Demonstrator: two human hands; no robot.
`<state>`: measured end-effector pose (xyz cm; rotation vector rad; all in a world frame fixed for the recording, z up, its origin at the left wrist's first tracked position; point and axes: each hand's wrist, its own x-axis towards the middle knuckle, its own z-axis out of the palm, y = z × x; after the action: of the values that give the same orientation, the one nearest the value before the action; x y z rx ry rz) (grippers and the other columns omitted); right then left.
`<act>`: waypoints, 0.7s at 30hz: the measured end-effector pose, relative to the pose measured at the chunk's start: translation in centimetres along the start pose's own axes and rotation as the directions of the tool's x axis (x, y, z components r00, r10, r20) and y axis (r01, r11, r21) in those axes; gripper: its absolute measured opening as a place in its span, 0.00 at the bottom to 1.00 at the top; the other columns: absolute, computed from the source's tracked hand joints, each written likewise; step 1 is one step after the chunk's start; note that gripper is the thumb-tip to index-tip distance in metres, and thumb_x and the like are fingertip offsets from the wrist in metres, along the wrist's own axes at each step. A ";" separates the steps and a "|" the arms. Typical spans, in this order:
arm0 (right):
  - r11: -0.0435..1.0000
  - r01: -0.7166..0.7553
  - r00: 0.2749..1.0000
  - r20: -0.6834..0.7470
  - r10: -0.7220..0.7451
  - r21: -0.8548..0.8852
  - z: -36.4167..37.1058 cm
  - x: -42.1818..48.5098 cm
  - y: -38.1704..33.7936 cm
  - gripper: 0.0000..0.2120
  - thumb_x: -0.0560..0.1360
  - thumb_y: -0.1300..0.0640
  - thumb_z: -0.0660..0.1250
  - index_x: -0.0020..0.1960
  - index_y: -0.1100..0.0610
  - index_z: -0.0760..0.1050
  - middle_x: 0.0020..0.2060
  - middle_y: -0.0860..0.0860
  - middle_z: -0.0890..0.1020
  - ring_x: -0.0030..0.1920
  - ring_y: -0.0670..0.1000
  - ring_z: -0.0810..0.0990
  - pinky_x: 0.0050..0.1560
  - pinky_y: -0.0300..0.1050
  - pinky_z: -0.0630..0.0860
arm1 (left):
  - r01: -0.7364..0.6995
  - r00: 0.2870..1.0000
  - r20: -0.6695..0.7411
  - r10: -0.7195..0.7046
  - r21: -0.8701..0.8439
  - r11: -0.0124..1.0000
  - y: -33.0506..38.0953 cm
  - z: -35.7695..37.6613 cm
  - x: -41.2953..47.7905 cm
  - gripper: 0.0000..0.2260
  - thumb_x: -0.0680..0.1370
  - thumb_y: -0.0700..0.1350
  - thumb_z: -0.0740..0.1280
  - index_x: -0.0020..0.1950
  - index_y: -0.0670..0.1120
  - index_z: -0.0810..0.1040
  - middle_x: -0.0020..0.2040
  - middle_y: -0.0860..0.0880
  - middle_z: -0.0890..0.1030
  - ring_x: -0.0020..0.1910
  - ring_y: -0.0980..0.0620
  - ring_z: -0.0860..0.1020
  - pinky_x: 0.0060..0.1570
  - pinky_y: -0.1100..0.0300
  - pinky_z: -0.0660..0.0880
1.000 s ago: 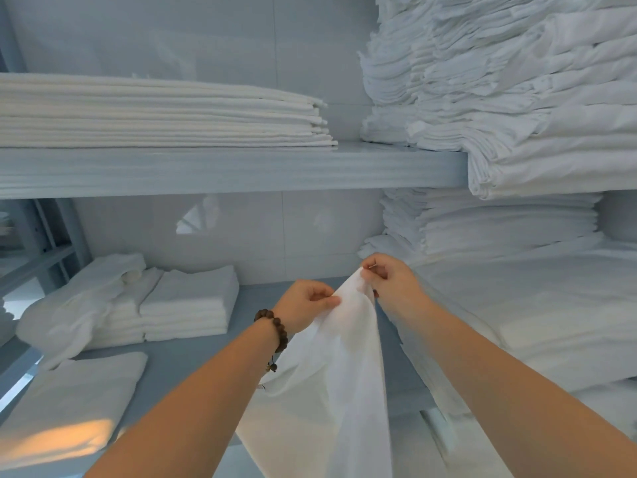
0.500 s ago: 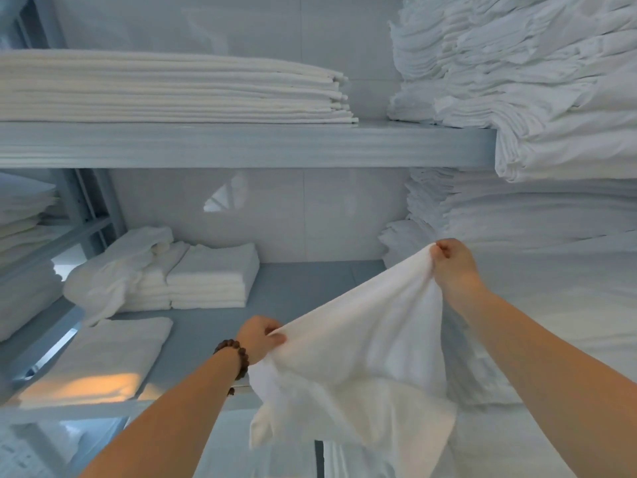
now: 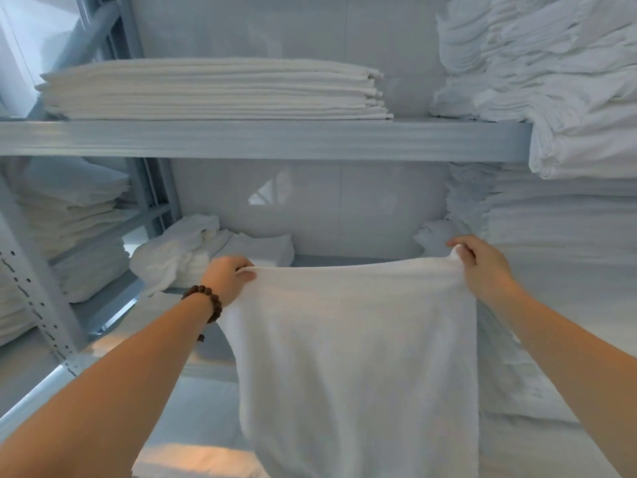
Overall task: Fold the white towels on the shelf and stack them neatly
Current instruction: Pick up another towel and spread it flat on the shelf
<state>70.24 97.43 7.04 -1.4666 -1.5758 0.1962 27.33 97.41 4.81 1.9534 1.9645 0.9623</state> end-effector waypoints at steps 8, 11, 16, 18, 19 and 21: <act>0.965 0.017 0.999 0.045 -0.006 -0.263 -4.8 -0.6 -1.1 0.06 0.74 0.68 0.65 0.51 0.67 0.77 0.44 0.62 0.78 0.47 0.59 0.75 0.42 0.43 0.63 | -0.098 0.992 -0.057 0.111 0.196 0.976 1.9 -3.1 -0.2 0.08 0.77 0.49 0.66 0.43 0.45 0.79 0.40 0.47 0.79 0.42 0.46 0.75 0.39 0.56 0.68; 0.919 -0.065 0.998 -0.017 0.064 -0.390 -5.8 -1.4 -1.7 0.05 0.77 0.64 0.62 0.50 0.64 0.75 0.48 0.63 0.77 0.50 0.63 0.76 0.43 0.47 0.65 | -0.102 0.991 -0.056 0.118 0.227 0.968 2.1 -4.0 0.3 0.08 0.78 0.46 0.65 0.46 0.43 0.80 0.43 0.44 0.80 0.43 0.45 0.75 0.42 0.55 0.71; 0.906 -0.193 0.974 -0.184 0.131 -0.377 -5.3 -2.8 -2.7 0.04 0.77 0.64 0.61 0.50 0.63 0.72 0.47 0.65 0.78 0.50 0.64 0.76 0.43 0.49 0.67 | -0.052 0.990 -0.117 0.083 0.246 0.968 1.5 -5.9 0.0 0.08 0.78 0.48 0.65 0.50 0.46 0.82 0.48 0.45 0.81 0.48 0.43 0.77 0.45 0.55 0.72; 0.933 -0.263 0.953 -0.217 0.211 -0.245 -5.0 -3.1 -3.2 0.05 0.75 0.66 0.63 0.50 0.61 0.72 0.46 0.65 0.80 0.48 0.63 0.79 0.45 0.51 0.73 | -0.017 0.990 -0.138 0.041 0.168 0.986 0.8 -6.8 -0.1 0.07 0.77 0.47 0.67 0.51 0.47 0.82 0.48 0.46 0.81 0.47 0.44 0.77 0.45 0.55 0.72; 0.941 -0.299 0.940 -0.220 0.261 -0.159 -4.9 -3.3 -3.5 0.06 0.73 0.68 0.63 0.49 0.60 0.71 0.45 0.64 0.80 0.46 0.63 0.80 0.45 0.53 0.77 | 0.004 0.988 -0.153 0.015 0.120 0.993 0.4 -7.1 -0.1 0.07 0.77 0.47 0.67 0.51 0.46 0.82 0.48 0.46 0.81 0.46 0.45 0.77 0.45 0.55 0.72; 0.942 -0.337 0.916 -0.231 0.326 -0.006 -4.7 -3.8 -4.1 0.06 0.74 0.68 0.63 0.46 0.58 0.70 0.44 0.63 0.80 0.43 0.62 0.82 0.43 0.56 0.79 | 0.025 0.984 -0.176 -0.016 0.051 0.998 -0.3 -7.7 -0.3 0.07 0.77 0.46 0.67 0.51 0.46 0.83 0.48 0.46 0.82 0.44 0.47 0.76 0.46 0.55 0.72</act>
<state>70.10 90.91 10.41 -1.7233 -1.1480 0.1809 22.68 94.86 10.44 1.9310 2.1196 1.1229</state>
